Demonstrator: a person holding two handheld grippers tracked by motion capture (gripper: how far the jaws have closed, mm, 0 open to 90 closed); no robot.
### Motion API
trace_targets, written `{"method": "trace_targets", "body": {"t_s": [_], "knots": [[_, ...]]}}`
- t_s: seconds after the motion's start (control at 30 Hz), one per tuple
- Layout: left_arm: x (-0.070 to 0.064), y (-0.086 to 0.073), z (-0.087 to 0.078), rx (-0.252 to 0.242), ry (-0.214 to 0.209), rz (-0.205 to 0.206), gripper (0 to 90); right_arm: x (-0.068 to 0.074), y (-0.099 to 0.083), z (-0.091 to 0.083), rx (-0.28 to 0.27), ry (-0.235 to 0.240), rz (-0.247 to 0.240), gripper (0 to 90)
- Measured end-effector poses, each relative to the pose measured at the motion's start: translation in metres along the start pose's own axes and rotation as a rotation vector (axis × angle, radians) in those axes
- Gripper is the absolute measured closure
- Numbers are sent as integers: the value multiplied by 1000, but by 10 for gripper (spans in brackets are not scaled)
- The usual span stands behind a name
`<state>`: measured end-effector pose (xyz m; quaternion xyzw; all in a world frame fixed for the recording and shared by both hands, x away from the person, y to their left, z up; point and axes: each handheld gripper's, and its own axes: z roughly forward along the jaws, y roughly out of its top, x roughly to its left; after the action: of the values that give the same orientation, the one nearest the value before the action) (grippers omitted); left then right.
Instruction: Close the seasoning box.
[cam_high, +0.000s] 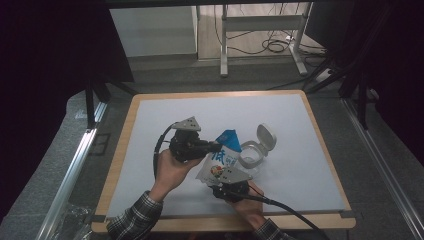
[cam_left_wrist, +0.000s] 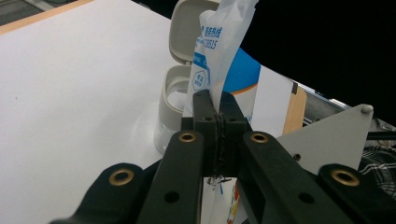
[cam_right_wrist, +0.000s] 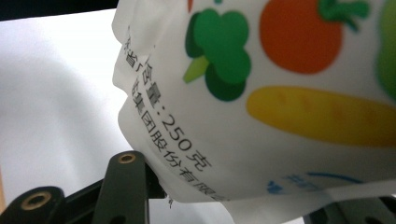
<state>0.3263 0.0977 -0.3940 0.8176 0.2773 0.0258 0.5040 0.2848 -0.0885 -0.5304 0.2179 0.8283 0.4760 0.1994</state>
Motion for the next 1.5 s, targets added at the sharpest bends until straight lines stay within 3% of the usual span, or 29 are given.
{"method": "trace_targets", "body": {"t_s": [0.67,1.1,1.5], "knots": [[2,2,20,-6,4,82,883,-7,-4,-5,31,104,64,519],[2,7,28,-21,-11,101,874,-9,-1,-8,13,136,73,523],[4,10,37,-14,7,121,877,-15,0,-9,13,183,111,528]]}}
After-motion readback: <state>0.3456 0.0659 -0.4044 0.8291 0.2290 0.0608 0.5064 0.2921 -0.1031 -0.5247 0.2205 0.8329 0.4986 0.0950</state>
